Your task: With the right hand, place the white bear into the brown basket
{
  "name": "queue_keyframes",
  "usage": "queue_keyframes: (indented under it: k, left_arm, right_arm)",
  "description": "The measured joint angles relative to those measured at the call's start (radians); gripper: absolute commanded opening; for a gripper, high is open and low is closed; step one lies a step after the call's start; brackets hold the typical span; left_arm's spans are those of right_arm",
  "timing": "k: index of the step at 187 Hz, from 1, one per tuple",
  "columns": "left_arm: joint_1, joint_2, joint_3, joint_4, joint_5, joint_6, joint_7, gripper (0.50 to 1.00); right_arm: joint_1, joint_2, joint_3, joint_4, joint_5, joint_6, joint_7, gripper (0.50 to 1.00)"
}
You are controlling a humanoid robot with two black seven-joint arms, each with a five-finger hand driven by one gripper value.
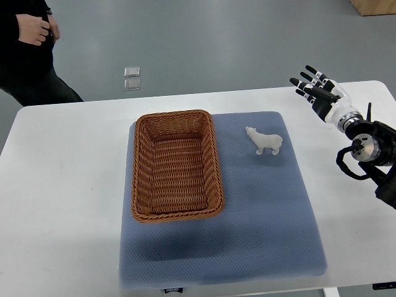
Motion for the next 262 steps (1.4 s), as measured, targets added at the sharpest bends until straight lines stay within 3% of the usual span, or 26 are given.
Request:
queue_keyframes:
  k: [262]
  left_arm:
    - [0.005, 0.000, -0.002, 0.002, 0.000, 0.001, -0.011, 1.000]
  right_arm:
    - [-0.002, 0.020, -0.021, 0.008, -0.003, 0.007, 0.000, 0.926]
